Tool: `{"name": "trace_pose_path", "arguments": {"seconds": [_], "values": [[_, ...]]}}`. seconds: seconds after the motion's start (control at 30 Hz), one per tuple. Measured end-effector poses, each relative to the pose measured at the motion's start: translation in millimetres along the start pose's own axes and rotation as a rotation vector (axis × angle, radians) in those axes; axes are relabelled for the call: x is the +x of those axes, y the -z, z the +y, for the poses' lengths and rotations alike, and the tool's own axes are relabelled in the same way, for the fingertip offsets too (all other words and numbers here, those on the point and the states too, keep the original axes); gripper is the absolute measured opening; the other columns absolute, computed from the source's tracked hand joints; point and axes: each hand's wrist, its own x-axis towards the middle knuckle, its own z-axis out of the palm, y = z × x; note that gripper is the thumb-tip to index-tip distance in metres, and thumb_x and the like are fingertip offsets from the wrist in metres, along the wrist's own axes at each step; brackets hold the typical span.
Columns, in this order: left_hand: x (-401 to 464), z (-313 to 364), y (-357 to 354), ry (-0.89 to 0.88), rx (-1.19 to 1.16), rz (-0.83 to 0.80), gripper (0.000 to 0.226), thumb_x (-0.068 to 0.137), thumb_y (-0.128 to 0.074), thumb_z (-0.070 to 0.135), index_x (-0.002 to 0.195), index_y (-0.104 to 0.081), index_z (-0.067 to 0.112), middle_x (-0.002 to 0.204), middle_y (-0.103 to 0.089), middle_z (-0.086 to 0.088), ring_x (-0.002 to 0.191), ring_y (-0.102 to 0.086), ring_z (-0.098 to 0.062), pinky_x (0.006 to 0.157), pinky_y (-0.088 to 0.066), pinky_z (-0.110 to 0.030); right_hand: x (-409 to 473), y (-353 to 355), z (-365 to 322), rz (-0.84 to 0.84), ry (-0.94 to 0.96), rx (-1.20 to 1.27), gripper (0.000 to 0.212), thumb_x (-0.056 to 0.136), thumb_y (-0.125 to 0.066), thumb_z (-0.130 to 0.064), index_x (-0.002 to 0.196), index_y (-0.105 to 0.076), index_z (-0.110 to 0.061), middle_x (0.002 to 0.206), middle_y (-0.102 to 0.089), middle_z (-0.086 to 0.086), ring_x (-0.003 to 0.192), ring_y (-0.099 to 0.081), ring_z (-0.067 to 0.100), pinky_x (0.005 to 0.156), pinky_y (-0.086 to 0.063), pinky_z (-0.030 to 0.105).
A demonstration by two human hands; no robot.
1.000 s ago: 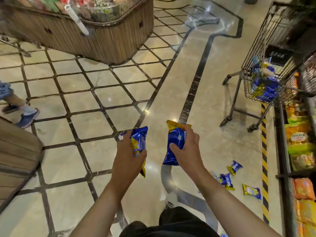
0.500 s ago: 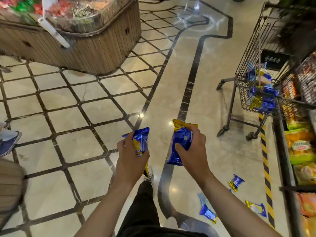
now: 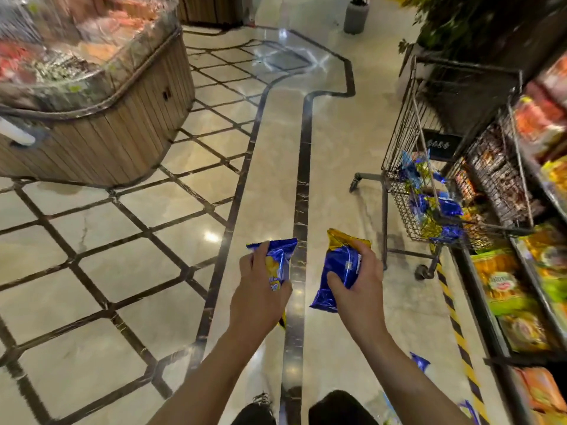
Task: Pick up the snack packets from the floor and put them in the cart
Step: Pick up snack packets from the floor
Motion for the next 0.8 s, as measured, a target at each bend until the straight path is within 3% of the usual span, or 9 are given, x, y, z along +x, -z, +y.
{"name": "trace_pose_path", "arguments": {"seconds": [0.13, 0.27, 0.37, 0.47, 0.5, 0.6, 0.8], "values": [[53, 19, 0, -0.014, 0.011, -0.034, 0.08, 0.089, -0.068, 0.029, 0.154, -0.021, 0.032, 0.143, -0.034, 0.003, 0.1, -0.039, 0.0, 0.082, -0.037, -0.021, 42, -11, -8, 0.037, -0.065, -0.018, 0.064, 0.084, -0.069, -0.007, 0.136, -0.041, -0.032, 0.13, -0.041, -0.003, 0.102, -0.043, -0.022, 0.075, -0.035, -0.005], [101, 31, -11, -0.014, 0.036, -0.058, 0.08, 0.091, -0.067, 0.032, 0.153, -0.018, 0.034, 0.145, -0.033, 0.003, 0.104, -0.037, 0.0, 0.081, -0.037, -0.019, 85, -16, -3, 0.062, -0.106, -0.044, 0.066, 0.085, -0.07, -0.011, 0.136, -0.038, -0.037, 0.13, -0.038, -0.007, 0.102, -0.048, -0.005, 0.083, -0.042, 0.008], [139, 36, -22, 0.006, 0.034, -0.064, 0.081, 0.089, -0.068, 0.03, 0.152, -0.018, 0.036, 0.143, -0.034, 0.003, 0.099, -0.041, -0.003, 0.079, -0.04, -0.021, 124, -16, 6, 0.05, -0.152, -0.032, 0.066, 0.086, -0.07, -0.011, 0.138, -0.038, -0.035, 0.129, -0.036, -0.007, 0.102, -0.049, 0.0, 0.066, -0.041, 0.003], [177, 43, -35, 0.004, 0.062, -0.077, 0.081, 0.088, -0.069, 0.029, 0.152, -0.019, 0.035, 0.139, -0.034, 0.004, 0.097, -0.046, -0.005, 0.076, -0.042, -0.022, 168, -14, 18, 0.038, -0.177, -0.027, 0.067, 0.086, -0.071, -0.011, 0.14, -0.037, -0.033, 0.131, -0.034, -0.007, 0.097, -0.04, -0.021, 0.063, -0.037, 0.002], [190, 47, -39, 0.007, 0.065, -0.079, 0.081, 0.088, -0.069, 0.029, 0.152, -0.019, 0.035, 0.139, -0.034, 0.004, 0.097, -0.049, -0.006, 0.075, -0.044, -0.022, 183, -13, 21, 0.034, -0.183, -0.029, 0.068, 0.086, -0.071, -0.011, 0.14, -0.037, -0.032, 0.132, -0.033, -0.006, 0.097, -0.04, -0.02, 0.063, -0.036, 0.002], [229, 60, -53, 0.008, 0.094, -0.082, 0.082, 0.087, -0.07, 0.028, 0.151, -0.019, 0.036, 0.139, -0.033, 0.005, 0.102, -0.055, -0.01, 0.073, -0.046, -0.022, 230, -7, 28, 0.03, -0.204, -0.045, 0.07, 0.086, -0.072, -0.012, 0.143, -0.035, -0.03, 0.136, -0.032, -0.004, 0.096, -0.042, -0.002, 0.062, -0.034, 0.002], [299, 101, -92, 0.042, 0.109, -0.094, 0.081, 0.087, -0.07, 0.028, 0.152, -0.02, 0.034, 0.137, -0.035, 0.002, 0.1, -0.052, -0.009, 0.062, -0.037, -0.011, 323, 9, 42, 0.0, -0.23, -0.011, 0.07, 0.087, -0.071, -0.014, 0.144, -0.035, -0.03, 0.14, -0.033, -0.001, 0.107, -0.042, 0.005, 0.053, -0.039, 0.002]]}}
